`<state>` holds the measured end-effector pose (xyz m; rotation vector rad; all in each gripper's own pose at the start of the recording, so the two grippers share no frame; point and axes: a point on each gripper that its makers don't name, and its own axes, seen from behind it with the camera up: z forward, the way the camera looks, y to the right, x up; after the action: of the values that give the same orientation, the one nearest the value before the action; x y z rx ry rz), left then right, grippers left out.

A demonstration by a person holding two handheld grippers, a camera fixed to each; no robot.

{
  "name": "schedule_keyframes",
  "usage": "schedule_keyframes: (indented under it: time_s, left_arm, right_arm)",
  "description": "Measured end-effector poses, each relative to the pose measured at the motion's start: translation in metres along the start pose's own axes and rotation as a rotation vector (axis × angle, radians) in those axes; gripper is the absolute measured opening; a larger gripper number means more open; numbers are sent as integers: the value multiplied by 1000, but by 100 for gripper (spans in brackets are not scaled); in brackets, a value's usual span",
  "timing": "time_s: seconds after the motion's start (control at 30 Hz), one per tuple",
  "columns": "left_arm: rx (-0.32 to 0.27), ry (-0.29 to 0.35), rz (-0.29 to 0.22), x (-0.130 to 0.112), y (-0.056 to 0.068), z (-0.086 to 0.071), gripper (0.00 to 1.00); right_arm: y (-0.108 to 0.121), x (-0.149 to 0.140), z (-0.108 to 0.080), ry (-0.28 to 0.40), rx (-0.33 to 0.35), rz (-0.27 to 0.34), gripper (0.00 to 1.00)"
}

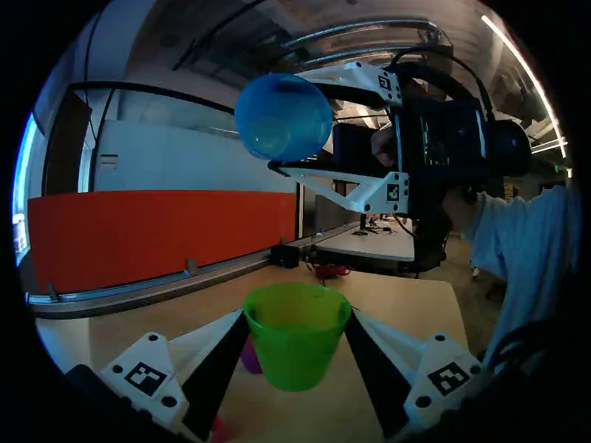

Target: Pour water

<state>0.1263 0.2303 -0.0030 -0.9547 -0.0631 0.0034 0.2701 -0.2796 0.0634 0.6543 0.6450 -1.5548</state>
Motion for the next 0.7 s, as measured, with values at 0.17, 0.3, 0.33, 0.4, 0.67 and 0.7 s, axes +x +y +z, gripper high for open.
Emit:
schedule_keyframes:
  time_s: [0.17, 0.3, 0.33, 0.4, 0.67, 0.7]
  left_arm:
    - [2, 0, 2, 1, 0, -1, 87]
    - [4, 1, 3, 2, -1, -1, 87]
    - [4, 2, 3, 3, -1, -1, 87]
    - [5, 2, 3, 4, -1, -1, 87]
    - [9, 5, 10, 6, 0, -2, 87]
    - [9, 6, 11, 6, -1, -2, 87]
  right_arm:
    - [0, -2, 0, 3, 0, 36, 89]
    - [0, -3, -1, 9, -5, 102, 89]
    - [0, -3, -2, 11, -6, 121, 89]
    - [0, -3, -3, 15, -7, 164, 89]
    - [-1, -3, -11, 34, -21, 408, 89]
    - [-1, -3, -12, 36, -22, 447, 89]
